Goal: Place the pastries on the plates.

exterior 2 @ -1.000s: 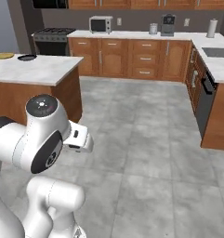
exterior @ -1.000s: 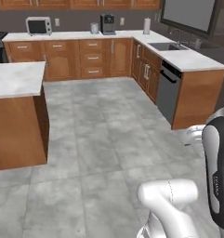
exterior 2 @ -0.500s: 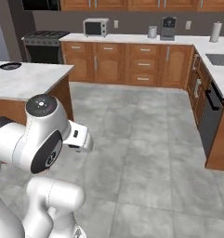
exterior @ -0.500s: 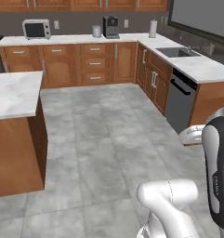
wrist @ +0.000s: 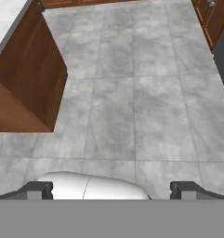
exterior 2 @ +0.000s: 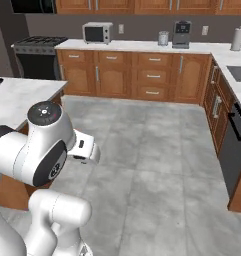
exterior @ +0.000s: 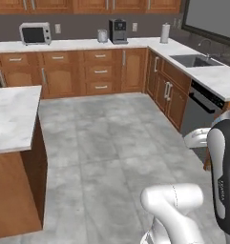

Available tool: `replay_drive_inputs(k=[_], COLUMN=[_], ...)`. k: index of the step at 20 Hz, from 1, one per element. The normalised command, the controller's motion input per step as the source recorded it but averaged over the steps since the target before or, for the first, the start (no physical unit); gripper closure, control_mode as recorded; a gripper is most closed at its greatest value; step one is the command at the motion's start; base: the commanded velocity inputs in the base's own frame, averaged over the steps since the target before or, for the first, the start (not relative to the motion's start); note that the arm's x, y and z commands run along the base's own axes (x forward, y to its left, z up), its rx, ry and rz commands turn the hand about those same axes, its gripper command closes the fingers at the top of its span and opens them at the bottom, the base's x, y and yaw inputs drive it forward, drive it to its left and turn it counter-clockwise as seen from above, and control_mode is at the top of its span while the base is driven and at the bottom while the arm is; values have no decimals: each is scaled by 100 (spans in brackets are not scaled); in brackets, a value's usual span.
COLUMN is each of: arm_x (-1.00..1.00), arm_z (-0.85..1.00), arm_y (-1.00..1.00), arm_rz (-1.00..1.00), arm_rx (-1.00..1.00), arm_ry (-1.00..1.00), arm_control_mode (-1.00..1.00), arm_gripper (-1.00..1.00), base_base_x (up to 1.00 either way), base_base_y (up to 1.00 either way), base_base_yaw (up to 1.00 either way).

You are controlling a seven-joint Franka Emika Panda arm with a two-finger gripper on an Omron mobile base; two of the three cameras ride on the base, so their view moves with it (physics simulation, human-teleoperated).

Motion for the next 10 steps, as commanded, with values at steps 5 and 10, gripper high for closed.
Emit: replay_drive_inputs(k=[5,10], arm_x=[0,0], arm_z=[0,0], arm_y=[0,0], arm_rz=[0,0], arm_rx=[0,0], arm_ry=[0,0], arm_control_mode=[100,100], arm_gripper=[-100,-100], base_base_x=[100,100], base_base_y=[-2,0], base_base_yaw=[0,0])
